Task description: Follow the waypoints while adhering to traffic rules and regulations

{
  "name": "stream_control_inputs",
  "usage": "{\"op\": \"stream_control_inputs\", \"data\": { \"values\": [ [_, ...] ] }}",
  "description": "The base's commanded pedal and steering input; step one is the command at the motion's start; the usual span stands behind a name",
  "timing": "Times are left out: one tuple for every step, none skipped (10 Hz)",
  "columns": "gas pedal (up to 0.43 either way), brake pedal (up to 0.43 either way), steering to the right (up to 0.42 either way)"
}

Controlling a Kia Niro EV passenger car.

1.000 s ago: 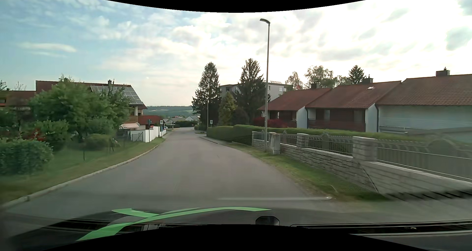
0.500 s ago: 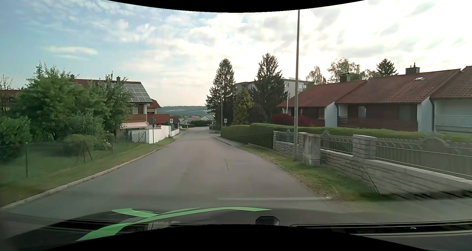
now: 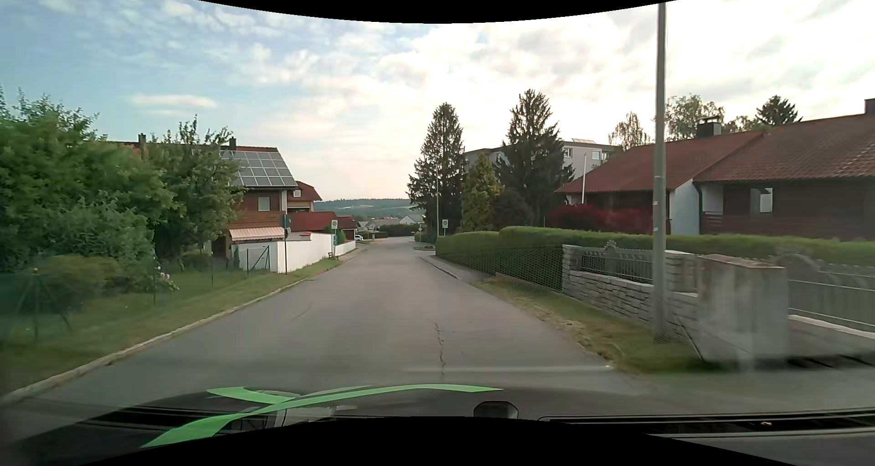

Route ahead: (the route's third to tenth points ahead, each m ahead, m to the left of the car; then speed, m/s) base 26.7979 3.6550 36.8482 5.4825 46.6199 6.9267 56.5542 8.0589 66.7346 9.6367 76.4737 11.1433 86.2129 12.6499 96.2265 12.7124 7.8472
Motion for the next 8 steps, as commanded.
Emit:
{"op": "stream_control_inputs", "data": {
  "values": [
    [0.059,0.0,-0.074],
    [0.039,0.0,-0.07],
    [0.028,0.0,-0.067],
    [0.028,0.0,-0.064],
    [0.0,0.0,-0.058],
    [0.0,0.0,-0.053],
    [0.039,0.0,-0.049],
    [0.087,0.0,-0.044]
  ]
}}
